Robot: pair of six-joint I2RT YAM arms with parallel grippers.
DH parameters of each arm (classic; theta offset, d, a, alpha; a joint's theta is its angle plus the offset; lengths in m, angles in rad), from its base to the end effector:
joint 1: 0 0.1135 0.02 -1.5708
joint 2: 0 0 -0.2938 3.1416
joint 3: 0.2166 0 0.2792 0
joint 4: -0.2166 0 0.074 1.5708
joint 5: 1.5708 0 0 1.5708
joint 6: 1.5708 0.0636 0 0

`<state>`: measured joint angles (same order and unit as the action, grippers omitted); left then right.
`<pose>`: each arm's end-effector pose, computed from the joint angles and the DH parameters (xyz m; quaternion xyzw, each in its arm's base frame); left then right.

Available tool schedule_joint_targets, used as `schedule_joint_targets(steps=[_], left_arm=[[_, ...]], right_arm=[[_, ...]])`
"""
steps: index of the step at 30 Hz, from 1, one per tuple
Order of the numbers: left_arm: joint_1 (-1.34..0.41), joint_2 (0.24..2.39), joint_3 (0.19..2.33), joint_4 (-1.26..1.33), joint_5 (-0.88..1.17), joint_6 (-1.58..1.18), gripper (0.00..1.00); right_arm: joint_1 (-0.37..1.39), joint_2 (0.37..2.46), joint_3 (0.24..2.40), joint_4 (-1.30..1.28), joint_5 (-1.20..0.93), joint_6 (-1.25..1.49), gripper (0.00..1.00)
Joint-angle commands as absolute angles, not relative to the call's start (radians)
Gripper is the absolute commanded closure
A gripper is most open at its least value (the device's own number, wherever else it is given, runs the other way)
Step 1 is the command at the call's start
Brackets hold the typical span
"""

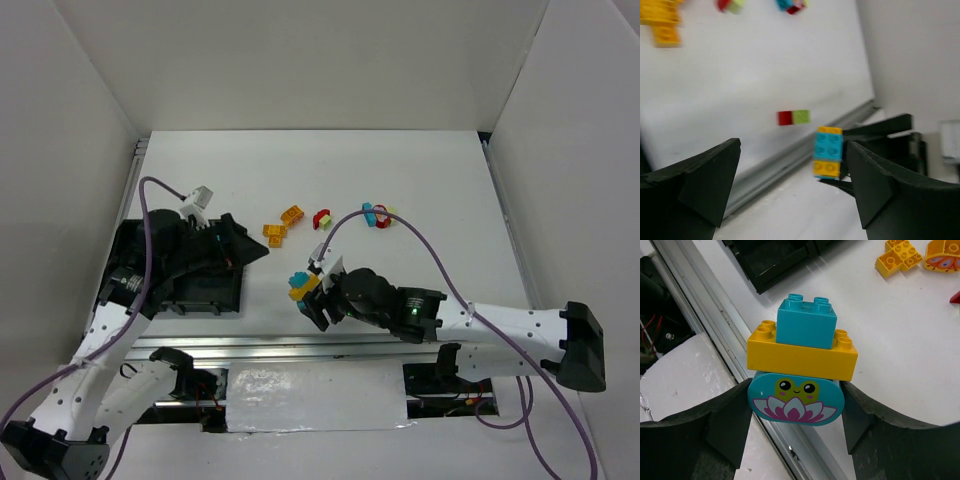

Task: Sort the legos into containers by color

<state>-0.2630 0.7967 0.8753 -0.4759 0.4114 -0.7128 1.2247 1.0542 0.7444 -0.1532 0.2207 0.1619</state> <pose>0.1901 -0.0775 0.3536 -0.0716 0.8199 -0.4043 0.3990 0.1063 0.2536 0.2822 -0.3784 0.7581 0.2621 0.4620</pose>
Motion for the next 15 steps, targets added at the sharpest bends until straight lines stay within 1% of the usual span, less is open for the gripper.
schedule_joint_targets(steps=[1,3,7,15], left_arm=[[-0.378,0.799,0.881,-0.287,0.571,-0.847,0.00],[-0.452,0.821,0.873,-0.259,0.539,-0.874,0.00],[-0.535,0.876,0.867,-0.268,0.473,-0.876,0.02],[-0.670,0.982,0.864,-0.291,0.384,-0.854,0.11]], right_arm=[[1.253,1.023,0.756,-0.124,0.265,0.137,0.81],[1.276,1.026,0.779,-0.146,0.293,0.135,0.81],[1.308,1.031,0.808,-0.170,0.331,0.127,0.81],[1.333,1.003,0.822,-0.176,0.362,0.118,0.80]])
